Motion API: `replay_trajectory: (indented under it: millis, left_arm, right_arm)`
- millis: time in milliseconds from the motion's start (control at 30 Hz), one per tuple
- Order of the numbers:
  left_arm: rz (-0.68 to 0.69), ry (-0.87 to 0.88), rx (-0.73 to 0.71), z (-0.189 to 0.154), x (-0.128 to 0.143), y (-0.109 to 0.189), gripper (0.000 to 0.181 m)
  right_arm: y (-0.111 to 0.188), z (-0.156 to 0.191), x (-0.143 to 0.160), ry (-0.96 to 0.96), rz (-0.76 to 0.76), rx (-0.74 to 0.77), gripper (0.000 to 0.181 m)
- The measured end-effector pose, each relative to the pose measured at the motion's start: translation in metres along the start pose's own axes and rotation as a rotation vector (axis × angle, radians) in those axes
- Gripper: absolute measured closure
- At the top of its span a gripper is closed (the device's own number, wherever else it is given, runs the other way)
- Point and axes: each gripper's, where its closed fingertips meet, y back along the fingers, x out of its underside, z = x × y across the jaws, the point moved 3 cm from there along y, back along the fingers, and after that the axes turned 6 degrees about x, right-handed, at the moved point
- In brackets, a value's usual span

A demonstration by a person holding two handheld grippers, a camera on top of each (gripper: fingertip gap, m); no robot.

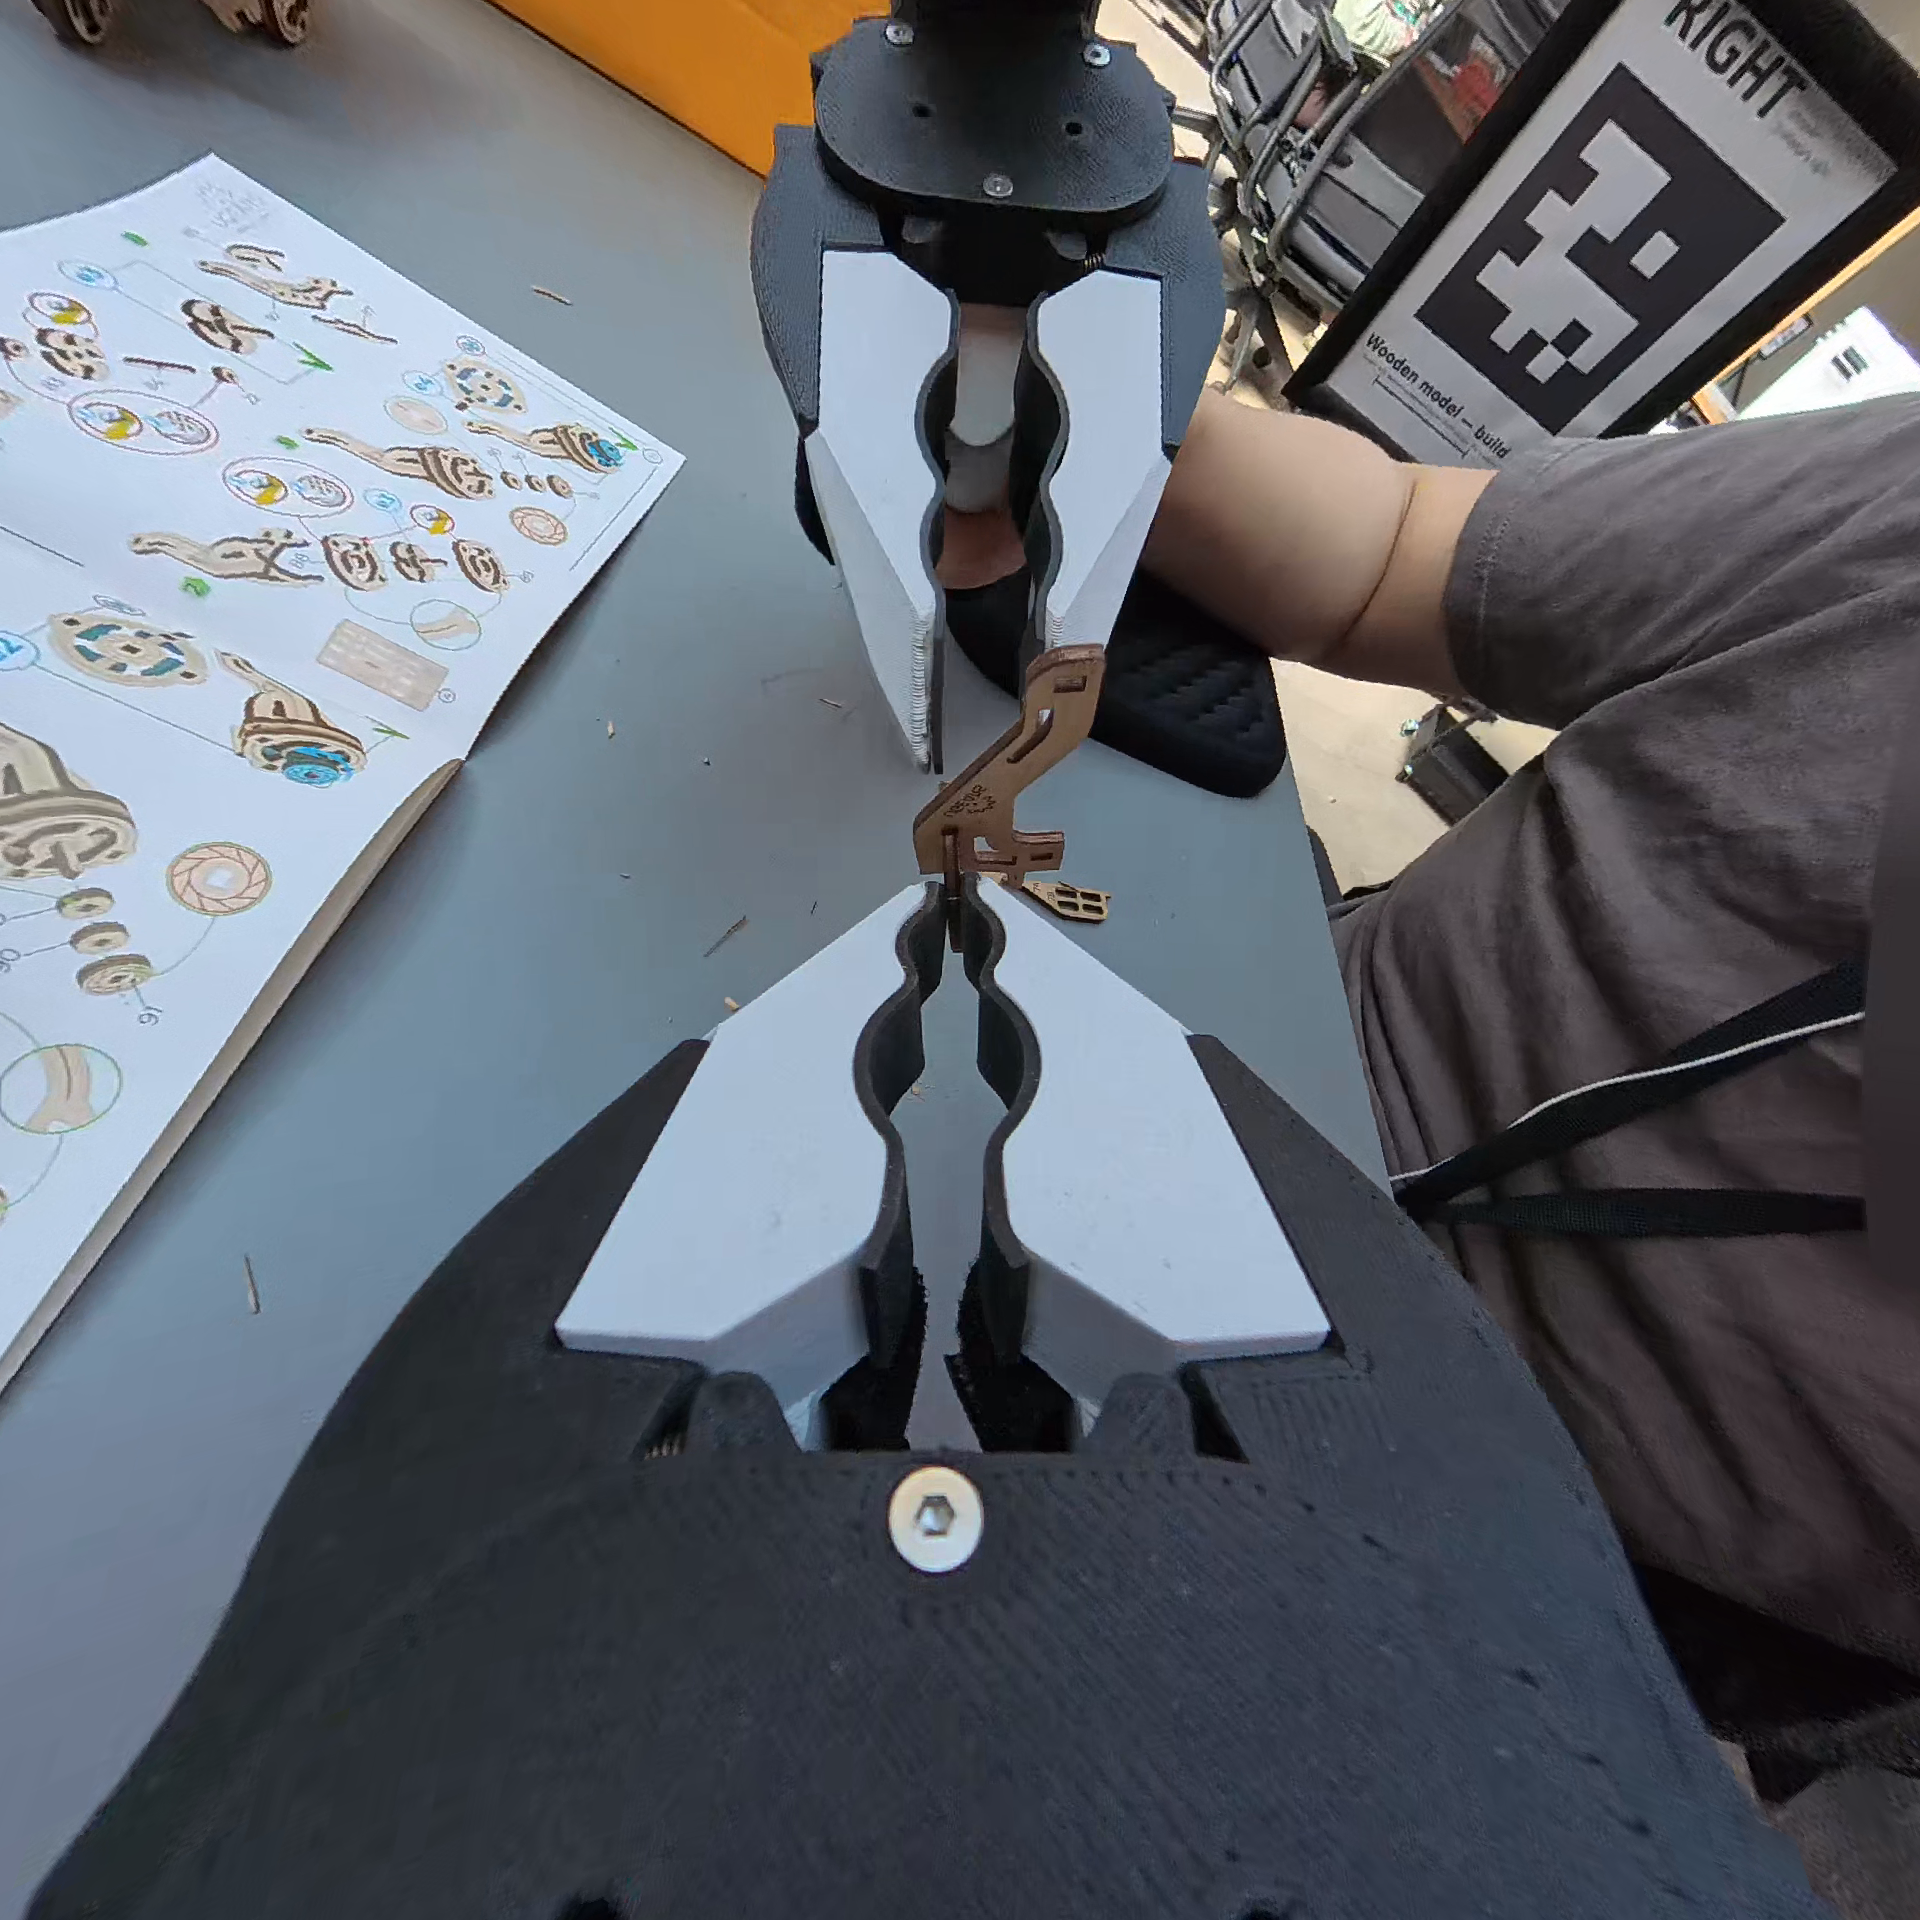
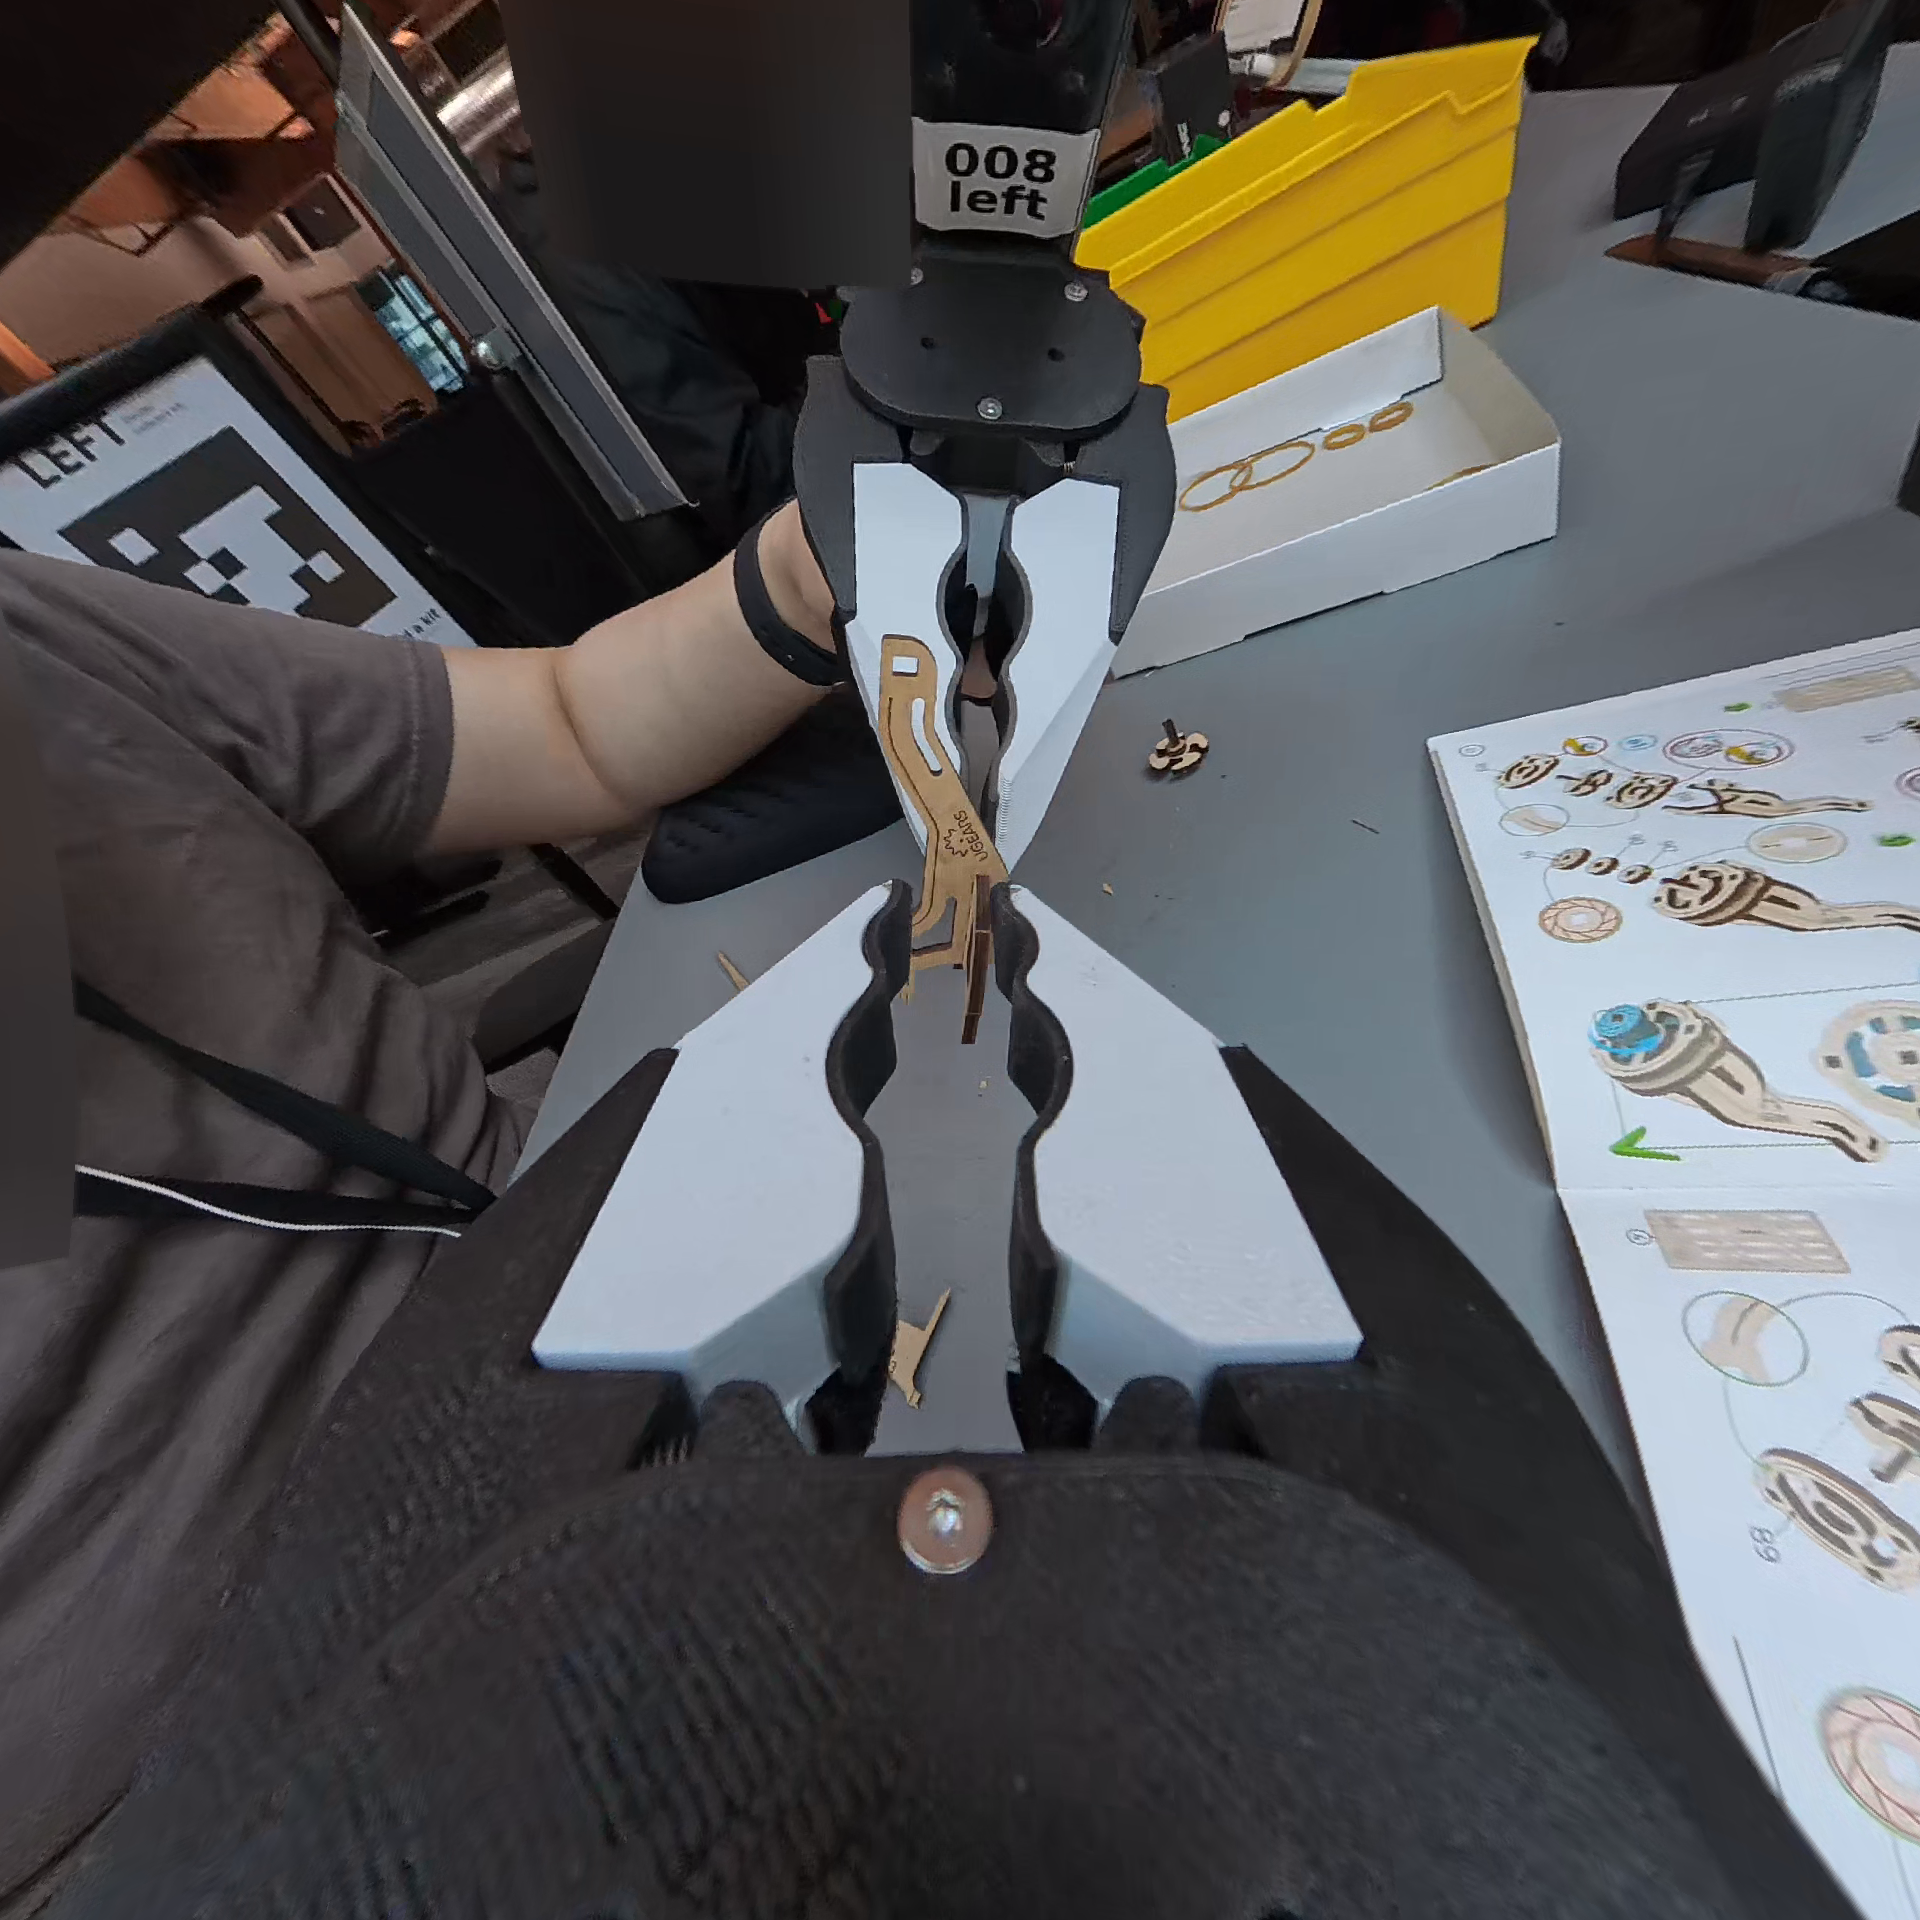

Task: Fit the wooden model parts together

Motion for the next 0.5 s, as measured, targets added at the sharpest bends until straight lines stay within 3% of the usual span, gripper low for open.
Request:
replay_trajectory:
  millis: [133,200,500]
  left_arm:
    - [0.003,0.027,0.012,-0.001,0.009,0.003,0.181]
    - [0.006,0.029,0.027,-0.003,0.010,0.005,0.181]
    - [0.017,0.034,0.053,-0.003,0.017,0.008,0.181]
  right_arm:
    - [-0.012,-0.003,0.012,0.016,0.074,-0.003,0.168]
    - [-0.015,-0.002,0.016,0.000,0.085,-0.037,0.178]
    - [-0.026,0.001,0.021,-0.041,0.104,-0.078,0.180]
